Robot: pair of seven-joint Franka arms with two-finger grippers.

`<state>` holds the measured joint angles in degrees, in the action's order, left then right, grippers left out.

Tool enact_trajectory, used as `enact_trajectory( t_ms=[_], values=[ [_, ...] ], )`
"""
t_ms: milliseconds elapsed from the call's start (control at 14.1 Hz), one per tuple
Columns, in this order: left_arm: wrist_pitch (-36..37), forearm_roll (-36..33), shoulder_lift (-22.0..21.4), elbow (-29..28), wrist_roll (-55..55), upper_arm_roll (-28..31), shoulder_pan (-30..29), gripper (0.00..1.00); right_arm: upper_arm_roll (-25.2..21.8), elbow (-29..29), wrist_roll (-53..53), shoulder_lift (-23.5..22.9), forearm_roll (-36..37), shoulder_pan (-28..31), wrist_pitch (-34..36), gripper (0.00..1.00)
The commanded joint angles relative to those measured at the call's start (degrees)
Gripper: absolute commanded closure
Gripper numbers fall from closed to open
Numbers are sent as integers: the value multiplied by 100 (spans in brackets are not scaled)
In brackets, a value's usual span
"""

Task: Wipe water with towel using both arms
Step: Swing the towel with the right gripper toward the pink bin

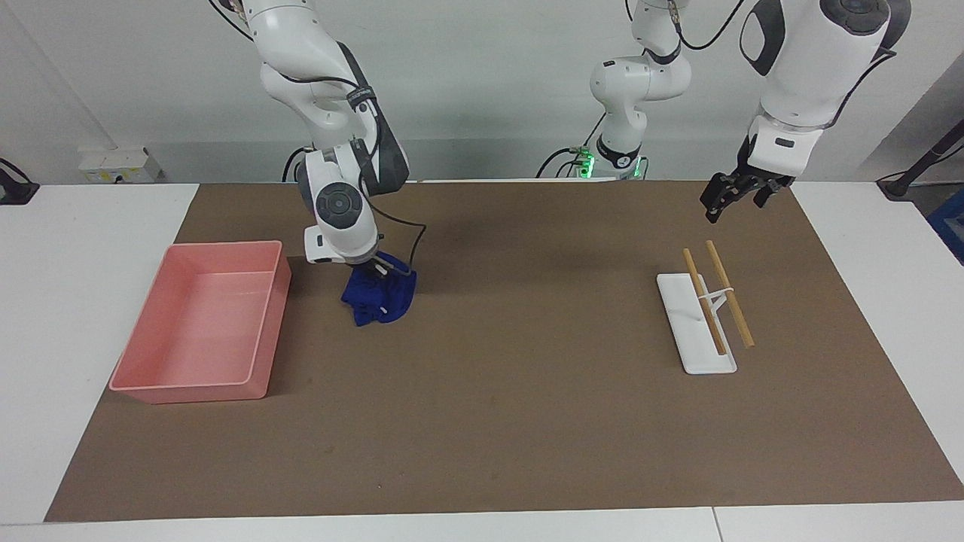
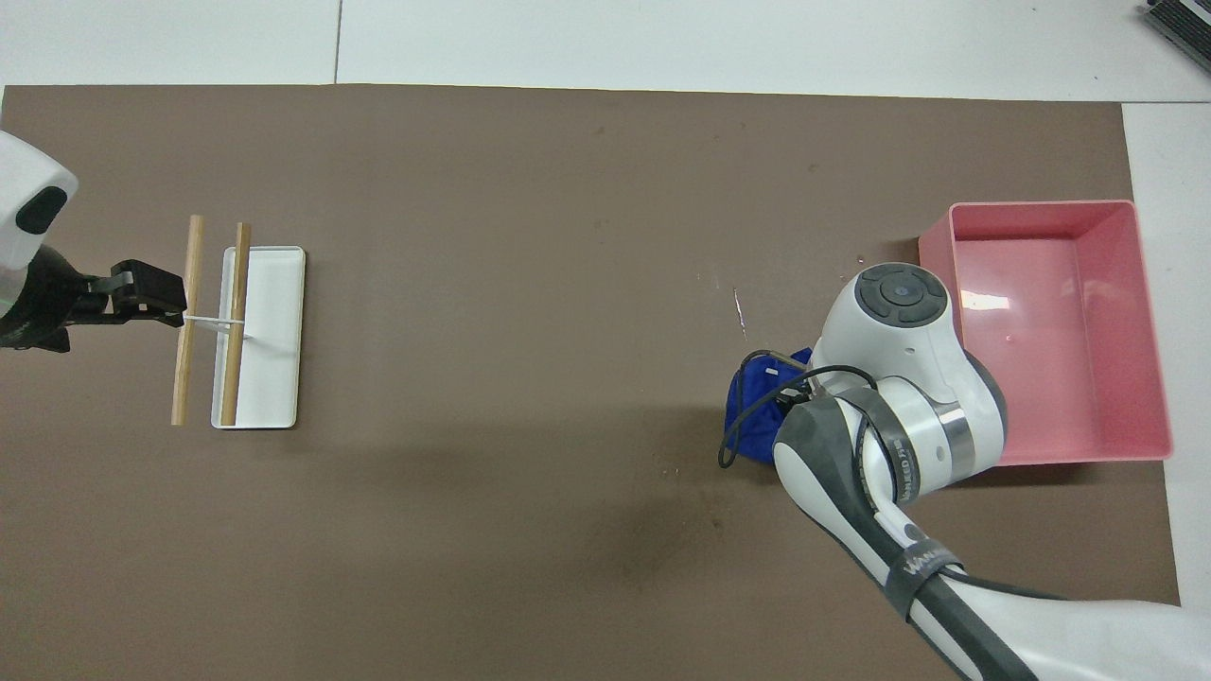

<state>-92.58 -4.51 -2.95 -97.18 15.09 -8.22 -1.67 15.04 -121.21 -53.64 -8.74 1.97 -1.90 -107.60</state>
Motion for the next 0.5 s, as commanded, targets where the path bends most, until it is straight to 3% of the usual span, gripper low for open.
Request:
enact_trajectory(
  t_ms=[0, 213, 426],
  values=[
    [100, 81, -65, -3, -480, 162, 132, 0, 42, -184, 301, 521, -223, 76, 440, 100],
    [-58, 415, -65, 58, -489, 399, 201, 0, 34, 132, 301, 890, -390, 94, 608, 100],
    [-119, 730, -74, 155, -428, 417, 211, 0, -98, 974, 293, 1172, -574, 233, 1125, 100]
  ],
)
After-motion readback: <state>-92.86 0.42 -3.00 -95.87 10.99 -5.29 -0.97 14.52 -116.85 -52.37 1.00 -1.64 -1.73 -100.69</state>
